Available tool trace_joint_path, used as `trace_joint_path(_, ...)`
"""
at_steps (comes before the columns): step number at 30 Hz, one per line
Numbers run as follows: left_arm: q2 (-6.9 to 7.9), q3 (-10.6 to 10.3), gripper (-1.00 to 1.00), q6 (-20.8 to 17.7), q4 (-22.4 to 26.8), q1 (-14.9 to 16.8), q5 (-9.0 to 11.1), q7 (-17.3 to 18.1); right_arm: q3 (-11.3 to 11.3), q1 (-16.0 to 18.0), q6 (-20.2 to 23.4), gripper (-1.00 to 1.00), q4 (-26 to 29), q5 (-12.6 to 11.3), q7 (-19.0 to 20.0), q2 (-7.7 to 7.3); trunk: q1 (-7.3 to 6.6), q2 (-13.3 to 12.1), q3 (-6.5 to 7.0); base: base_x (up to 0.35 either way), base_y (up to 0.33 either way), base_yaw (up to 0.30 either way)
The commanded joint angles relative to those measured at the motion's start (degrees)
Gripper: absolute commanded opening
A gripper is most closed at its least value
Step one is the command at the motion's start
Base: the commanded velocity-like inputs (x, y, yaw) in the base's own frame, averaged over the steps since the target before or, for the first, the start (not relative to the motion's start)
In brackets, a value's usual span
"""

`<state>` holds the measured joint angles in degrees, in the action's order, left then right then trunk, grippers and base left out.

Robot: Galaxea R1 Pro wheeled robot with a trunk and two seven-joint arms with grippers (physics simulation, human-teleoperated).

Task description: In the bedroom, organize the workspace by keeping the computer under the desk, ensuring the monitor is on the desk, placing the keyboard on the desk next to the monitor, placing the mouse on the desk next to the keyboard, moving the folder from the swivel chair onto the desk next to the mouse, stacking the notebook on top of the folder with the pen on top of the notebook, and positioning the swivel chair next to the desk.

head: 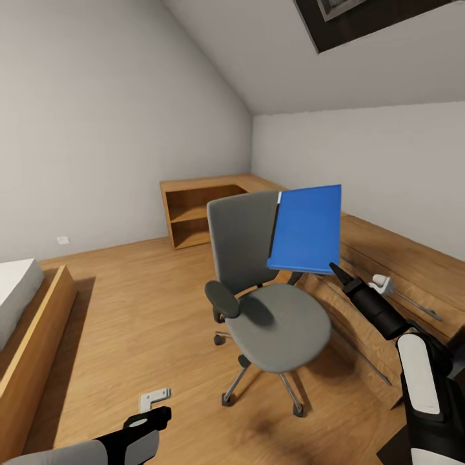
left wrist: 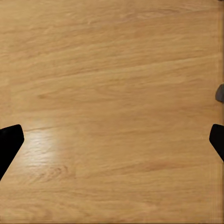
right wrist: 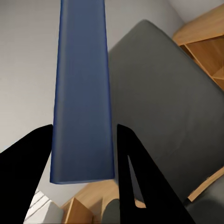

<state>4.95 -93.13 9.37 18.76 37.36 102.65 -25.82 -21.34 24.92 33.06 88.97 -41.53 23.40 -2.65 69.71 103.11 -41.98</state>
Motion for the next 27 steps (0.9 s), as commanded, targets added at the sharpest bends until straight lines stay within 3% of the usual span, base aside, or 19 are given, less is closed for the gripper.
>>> trace_joint_path(1, 0.03, -0.5, 1.0, 0.4, 0.2, 0.1, 0.6, -0.3, -0.1, 0.0, 0.4, -1.0, 0.0, -0.3, 0.1, 0.05, -0.23, -0.4, 0.13, 0.0, 0.0, 0.0)
trace_joint_path(6, -0.03, -0.5, 1.0, 0.6, 0.2, 0.1, 0.6, -0.3, -0.1, -0.1, 0.3, -1.0, 0.0, -0.2, 0.1, 0.1, -1.33, -2.4, 1.08, 0.0, 0.0, -0.069)
trace_joint_path(18, 0.04, -0.5, 1.0, 0.8, 0.2, 0.1, 1.0, -0.3, -0.1, -0.1, 0.3, -1.0, 0.0, -0.2, 0.1, 0.01, -3.96, -7.2, 3.64, 0.0, 0.0, -0.23)
trace_joint_path(21, 0.03, -0.5, 1.0, 0.8, 0.2, 0.1, 2.3, -0.3, -0.5, -0.1, 0.3, -1.0, 0.0, -0.2, 0.1, -0.04, -4.62, -8.4, 4.26, -0.181, 0.0, -0.253)
trace_joint_path(27, 0.05, -0.5, 1.0, 0.8, 0.2, 0.1, 2.7, -0.3, -0.5, -0.1, 0.3, -1.0, 0.0, -0.1, 0.2, -0.07, -5.94, -10.8, 5.49, -0.303, 0.0, -0.254)
